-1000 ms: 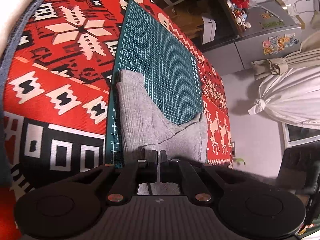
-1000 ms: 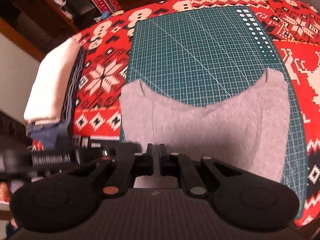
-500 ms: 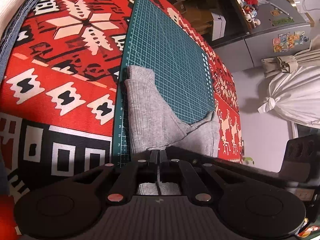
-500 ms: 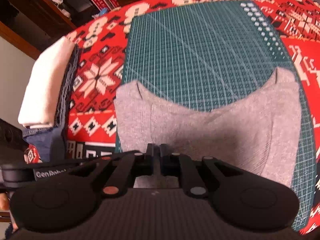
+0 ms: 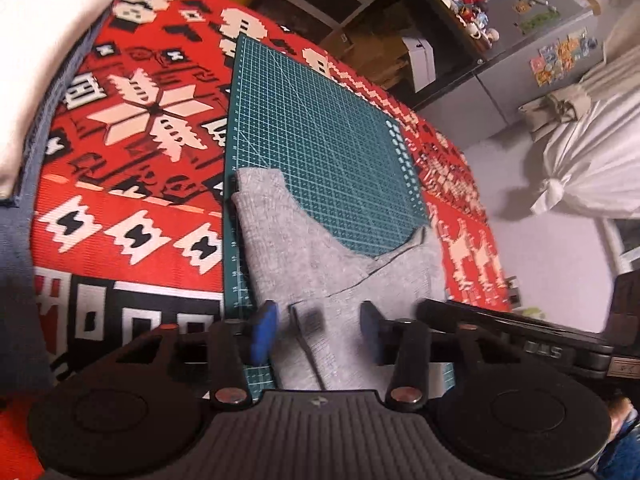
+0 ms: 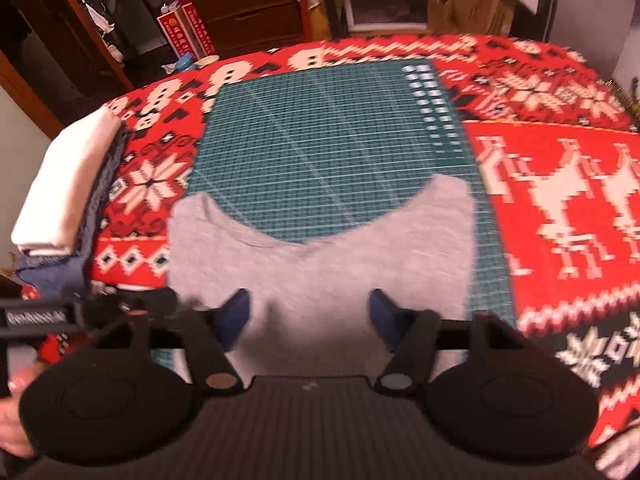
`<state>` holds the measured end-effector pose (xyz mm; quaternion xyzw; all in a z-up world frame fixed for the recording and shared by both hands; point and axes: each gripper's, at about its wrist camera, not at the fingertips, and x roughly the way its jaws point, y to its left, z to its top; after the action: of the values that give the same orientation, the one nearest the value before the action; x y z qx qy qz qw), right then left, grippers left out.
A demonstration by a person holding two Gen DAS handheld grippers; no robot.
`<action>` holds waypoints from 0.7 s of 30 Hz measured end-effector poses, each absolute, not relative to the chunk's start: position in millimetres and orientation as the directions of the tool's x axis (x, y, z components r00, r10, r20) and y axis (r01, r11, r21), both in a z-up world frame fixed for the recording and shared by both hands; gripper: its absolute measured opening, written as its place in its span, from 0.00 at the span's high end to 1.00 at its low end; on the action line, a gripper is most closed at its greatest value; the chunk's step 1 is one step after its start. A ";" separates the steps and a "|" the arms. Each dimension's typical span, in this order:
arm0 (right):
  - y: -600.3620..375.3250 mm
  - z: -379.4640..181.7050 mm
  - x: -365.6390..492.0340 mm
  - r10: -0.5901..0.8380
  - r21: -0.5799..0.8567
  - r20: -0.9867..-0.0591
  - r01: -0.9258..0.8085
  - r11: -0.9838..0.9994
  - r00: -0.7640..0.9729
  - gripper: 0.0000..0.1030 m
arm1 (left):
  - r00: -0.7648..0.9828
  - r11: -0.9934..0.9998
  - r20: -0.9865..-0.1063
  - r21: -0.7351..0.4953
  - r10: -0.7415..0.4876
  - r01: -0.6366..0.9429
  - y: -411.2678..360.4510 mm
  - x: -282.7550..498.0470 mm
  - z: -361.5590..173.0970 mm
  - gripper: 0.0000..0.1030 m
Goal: Fold clothes
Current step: 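Open both grippers and release the grey shirt on the mat, then raise both open grippers away from the shirt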
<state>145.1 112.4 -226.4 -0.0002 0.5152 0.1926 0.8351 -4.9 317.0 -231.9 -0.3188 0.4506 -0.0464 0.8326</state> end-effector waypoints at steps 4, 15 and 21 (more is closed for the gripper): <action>86.3 -226.7 125.7 0.296 0.148 -0.842 -0.335 0.931 0.452 0.04 | 0.609 0.840 -0.738 -0.502 -0.290 -0.208 303.0 -14.8 -227.4 0.28; 42.5 -248.8 96.9 0.334 0.140 -0.782 -0.373 0.917 0.527 0.00 | 0.617 0.921 -0.772 -0.338 -0.153 -0.195 253.1 -31.6 -228.7 0.21; 38.5 -274.2 85.3 0.327 0.071 -0.778 -0.443 0.894 0.536 0.00 | 0.618 0.933 -0.781 -0.282 -0.087 -0.225 237.1 -42.1 -237.5 0.21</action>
<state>85.3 38.5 -274.2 -0.0675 0.4283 0.2202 0.8738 -42.1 237.1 -237.5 -0.1794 0.4351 0.0391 0.8815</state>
